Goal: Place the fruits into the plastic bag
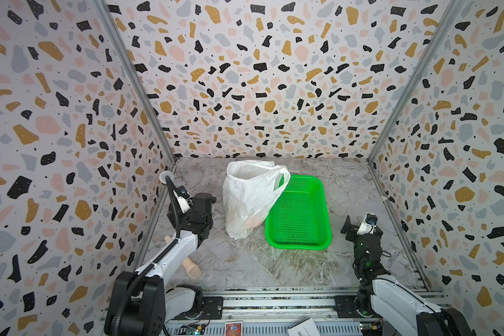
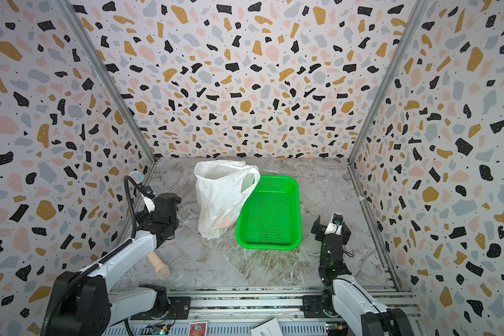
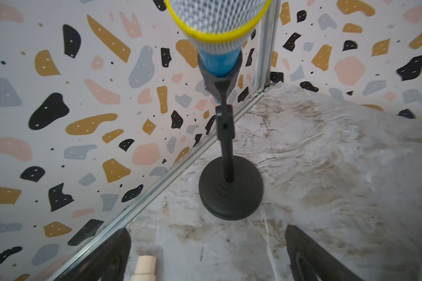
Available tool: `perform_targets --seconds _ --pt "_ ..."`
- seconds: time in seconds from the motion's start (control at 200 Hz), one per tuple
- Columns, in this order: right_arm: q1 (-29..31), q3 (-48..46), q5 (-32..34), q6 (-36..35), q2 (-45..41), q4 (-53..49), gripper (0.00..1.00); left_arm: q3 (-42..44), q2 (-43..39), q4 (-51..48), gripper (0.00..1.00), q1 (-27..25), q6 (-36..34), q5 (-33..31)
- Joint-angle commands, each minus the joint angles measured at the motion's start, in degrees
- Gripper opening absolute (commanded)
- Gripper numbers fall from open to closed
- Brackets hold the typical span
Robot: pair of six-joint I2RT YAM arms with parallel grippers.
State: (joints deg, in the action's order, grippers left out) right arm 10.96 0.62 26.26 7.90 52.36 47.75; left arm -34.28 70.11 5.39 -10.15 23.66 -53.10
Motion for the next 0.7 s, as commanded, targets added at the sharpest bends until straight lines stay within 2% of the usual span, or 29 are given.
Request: perform_targets --seconds 0.0,0.14,0.225,0.325,0.37,0.476,0.506,0.581,0.696 --pt "1.56 2.15 2.82 -3.37 5.92 9.22 0.99 3.32 3.08 13.9 0.99 0.68 -3.33 -7.63" --pt "2.31 4.4 1.67 -8.03 15.33 18.13 0.99 3.7 10.13 19.03 0.99 0.84 -4.5 -7.49" --pt "2.31 5.03 -1.51 -11.61 19.74 23.47 0.99 3.8 13.76 22.71 0.99 0.84 -5.9 -6.01" --pt "2.28 7.05 -7.39 -12.9 21.98 21.83 0.99 2.61 16.11 24.66 0.99 0.9 -8.23 -4.2" --pt "1.26 5.17 -10.6 -12.16 24.51 28.19 0.99 2.74 16.38 26.25 0.99 1.05 -9.37 -3.73" --pt "-1.27 2.59 -11.68 -10.81 34.5 44.25 0.99 3.19 16.74 28.59 1.0 1.8 -10.6 -2.15" --pt "-1.38 3.77 -11.65 -10.84 35.05 42.56 0.99 3.57 16.73 29.99 1.0 1.96 -11.2 -1.51" --pt "-2.3 8.17 -14.22 -10.02 32.49 29.75 0.99 4.71 16.19 32.81 1.0 2.15 -14.28 3.13" --pt "-2.96 8.36 -15.18 -9.75 32.7 29.77 0.99 6.43 15.51 36.96 1.0 2.16 -19.81 10.54"
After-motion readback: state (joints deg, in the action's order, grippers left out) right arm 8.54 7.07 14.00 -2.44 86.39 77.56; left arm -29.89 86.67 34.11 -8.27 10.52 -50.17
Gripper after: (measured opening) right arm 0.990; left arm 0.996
